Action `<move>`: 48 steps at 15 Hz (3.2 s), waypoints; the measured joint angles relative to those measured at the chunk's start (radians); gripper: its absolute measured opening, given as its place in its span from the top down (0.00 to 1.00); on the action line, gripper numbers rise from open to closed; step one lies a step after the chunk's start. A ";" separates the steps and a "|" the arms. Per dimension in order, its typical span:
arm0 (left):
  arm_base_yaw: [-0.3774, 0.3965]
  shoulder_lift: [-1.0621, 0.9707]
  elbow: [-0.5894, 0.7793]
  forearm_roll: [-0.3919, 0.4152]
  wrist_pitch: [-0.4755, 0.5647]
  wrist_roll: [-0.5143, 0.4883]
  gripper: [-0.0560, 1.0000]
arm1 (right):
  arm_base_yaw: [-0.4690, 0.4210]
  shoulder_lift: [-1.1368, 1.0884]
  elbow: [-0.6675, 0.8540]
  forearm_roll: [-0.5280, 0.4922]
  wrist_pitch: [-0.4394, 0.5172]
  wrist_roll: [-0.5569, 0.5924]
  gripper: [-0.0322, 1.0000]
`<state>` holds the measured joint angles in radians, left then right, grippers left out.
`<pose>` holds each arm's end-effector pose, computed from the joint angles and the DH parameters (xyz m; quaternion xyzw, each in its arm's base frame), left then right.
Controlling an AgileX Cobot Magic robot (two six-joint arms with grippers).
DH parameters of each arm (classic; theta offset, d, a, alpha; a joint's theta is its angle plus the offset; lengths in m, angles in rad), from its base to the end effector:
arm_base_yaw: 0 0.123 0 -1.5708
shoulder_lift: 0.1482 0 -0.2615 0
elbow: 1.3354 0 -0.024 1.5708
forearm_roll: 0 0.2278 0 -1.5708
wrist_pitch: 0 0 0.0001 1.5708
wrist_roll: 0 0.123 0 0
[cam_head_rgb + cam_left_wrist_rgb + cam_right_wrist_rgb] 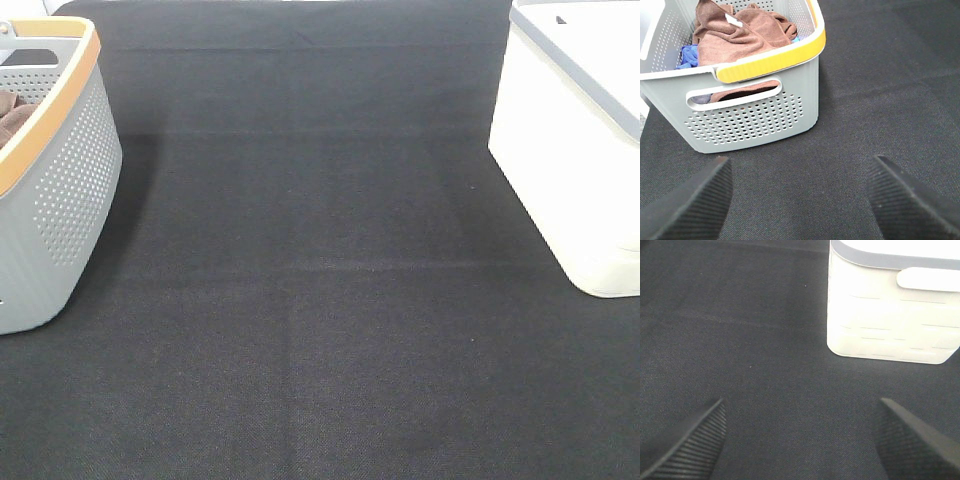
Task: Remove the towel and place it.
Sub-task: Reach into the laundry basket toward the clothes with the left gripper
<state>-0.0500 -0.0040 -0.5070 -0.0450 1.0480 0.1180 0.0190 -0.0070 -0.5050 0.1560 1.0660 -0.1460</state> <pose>0.0263 -0.0061 0.2552 0.0719 0.8437 -0.0044 0.5319 0.0244 0.0172 0.2537 -0.0736 0.8457 0.0445 0.5267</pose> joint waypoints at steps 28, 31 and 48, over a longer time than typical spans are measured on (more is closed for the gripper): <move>0.000 0.000 0.000 0.000 0.000 0.000 0.27 | 0.000 0.000 0.000 0.000 0.000 0.000 0.23; 0.000 0.000 0.000 0.000 0.000 0.000 0.27 | 0.000 0.000 0.000 0.000 0.000 0.000 0.23; 0.000 0.000 0.000 0.000 0.000 0.000 0.27 | 0.000 0.000 0.000 0.000 0.000 0.000 0.23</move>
<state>-0.0500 -0.0040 -0.5070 -0.0450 1.0480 0.1180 0.0190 -0.0070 -0.5050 0.1560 1.0660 -0.1460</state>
